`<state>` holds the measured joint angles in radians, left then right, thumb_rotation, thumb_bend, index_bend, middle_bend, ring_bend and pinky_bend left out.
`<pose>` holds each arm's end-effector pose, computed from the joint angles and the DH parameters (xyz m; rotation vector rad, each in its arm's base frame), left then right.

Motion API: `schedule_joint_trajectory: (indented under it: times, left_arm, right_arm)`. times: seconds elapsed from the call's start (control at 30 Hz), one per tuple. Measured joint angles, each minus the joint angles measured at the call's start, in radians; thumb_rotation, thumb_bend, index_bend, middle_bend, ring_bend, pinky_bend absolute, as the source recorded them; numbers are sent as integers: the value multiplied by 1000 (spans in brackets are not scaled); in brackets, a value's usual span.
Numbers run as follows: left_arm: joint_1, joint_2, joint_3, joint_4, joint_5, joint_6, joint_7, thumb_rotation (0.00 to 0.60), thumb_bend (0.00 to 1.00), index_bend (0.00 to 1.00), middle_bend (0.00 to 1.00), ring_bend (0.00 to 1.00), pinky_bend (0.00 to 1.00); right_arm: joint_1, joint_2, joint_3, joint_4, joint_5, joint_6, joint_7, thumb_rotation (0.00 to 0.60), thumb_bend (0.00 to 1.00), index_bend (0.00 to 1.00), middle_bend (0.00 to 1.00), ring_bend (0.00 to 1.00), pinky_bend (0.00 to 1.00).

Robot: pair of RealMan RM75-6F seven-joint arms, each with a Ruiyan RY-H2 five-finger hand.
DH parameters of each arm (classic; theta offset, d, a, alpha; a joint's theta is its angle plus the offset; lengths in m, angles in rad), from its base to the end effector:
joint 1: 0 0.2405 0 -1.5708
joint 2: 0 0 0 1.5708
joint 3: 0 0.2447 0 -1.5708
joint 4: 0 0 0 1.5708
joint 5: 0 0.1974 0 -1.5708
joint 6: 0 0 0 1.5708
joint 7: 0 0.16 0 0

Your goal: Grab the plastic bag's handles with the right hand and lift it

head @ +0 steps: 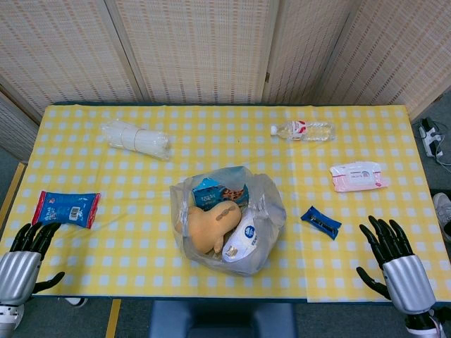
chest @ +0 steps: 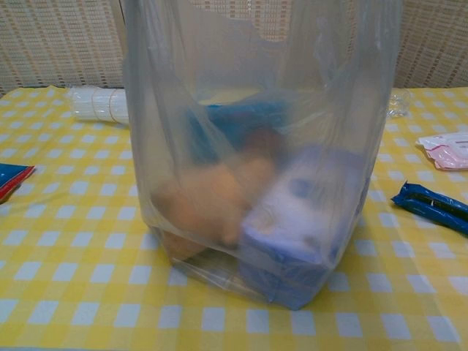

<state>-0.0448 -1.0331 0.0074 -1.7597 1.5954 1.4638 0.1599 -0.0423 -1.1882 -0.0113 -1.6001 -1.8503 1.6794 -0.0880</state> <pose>-0.2731 0.1699 0.1619 -1.5246 -0.8654 -0.8079 -0.2549 -0.1402 0.1461 1.5181 -0.7278 1.0808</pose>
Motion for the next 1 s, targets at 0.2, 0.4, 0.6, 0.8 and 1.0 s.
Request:
schedule_joint_trajectory:
  times: [0.2, 0.4, 0.6, 0.8, 1.0]
  left_arm:
    - [-29, 19, -18, 19, -74, -58, -80, 600, 193, 31, 133, 59, 0]
    - [-41, 29, -24, 20, -102, -75, -90, 600, 194, 32, 133, 59, 0]
    - [-46, 35, -21, 24, -114, -89, -111, 600, 193, 43, 133, 61, 0]
    - [-59, 36, -28, 34, -123, -99, -135, 600, 194, 43, 133, 61, 0]
    - [-66, 33, -33, 39, -132, -101, -137, 600, 193, 43, 133, 61, 0]
  right_arm:
    - [23, -16, 1, 8, 10, -31, 9, 600, 256, 0, 0, 0, 0]
    - [93, 10, 0, -3, 3, -99, 161, 600, 257, 0, 0, 0, 0]
    - [217, 89, 2, -60, -24, -194, 412, 600, 256, 0, 0, 0, 0]
    - [373, 175, 6, -141, -62, -288, 675, 600, 257, 0, 0, 0, 0]
    - [504, 220, 11, -189, -70, -378, 862, 600, 256, 0, 0, 0, 0]
